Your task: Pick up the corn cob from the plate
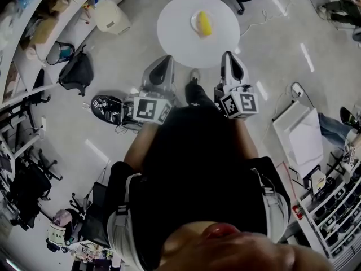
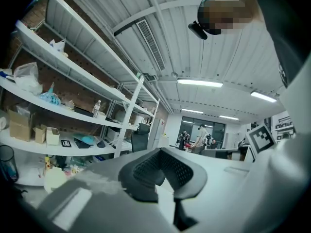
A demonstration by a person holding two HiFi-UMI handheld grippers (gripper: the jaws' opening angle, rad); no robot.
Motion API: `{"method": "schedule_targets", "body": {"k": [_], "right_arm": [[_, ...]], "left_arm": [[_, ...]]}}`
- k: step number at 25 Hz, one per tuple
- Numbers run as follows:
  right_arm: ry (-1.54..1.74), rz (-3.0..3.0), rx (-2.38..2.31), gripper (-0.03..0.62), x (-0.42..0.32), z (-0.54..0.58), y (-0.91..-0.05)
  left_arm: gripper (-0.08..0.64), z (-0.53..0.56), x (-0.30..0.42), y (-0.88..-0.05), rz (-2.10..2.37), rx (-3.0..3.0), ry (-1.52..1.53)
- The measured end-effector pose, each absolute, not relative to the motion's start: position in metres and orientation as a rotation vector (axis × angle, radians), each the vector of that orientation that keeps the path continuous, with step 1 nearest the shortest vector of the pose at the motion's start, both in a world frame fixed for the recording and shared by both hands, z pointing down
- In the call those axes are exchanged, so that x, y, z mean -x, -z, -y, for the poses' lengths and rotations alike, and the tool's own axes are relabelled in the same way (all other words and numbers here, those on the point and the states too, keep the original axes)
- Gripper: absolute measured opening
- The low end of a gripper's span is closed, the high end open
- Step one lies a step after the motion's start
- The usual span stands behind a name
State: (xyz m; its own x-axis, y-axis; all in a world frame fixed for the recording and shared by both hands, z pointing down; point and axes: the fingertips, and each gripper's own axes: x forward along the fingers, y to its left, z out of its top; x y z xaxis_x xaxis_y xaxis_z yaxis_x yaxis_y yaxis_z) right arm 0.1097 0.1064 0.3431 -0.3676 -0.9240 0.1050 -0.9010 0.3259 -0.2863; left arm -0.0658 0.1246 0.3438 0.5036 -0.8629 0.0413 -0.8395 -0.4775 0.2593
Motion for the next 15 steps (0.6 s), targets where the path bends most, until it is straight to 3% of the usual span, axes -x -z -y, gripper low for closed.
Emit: {"method": "schedule_targets", "body": {"k": [15], "right_arm": [[0.522,-2.554,1.676,0.006,-0.144,-0.021,-0.36]], "left_arm": [[0.005,-0.041,0.018,-0.344,1.482,-2.47,0.103]]}}
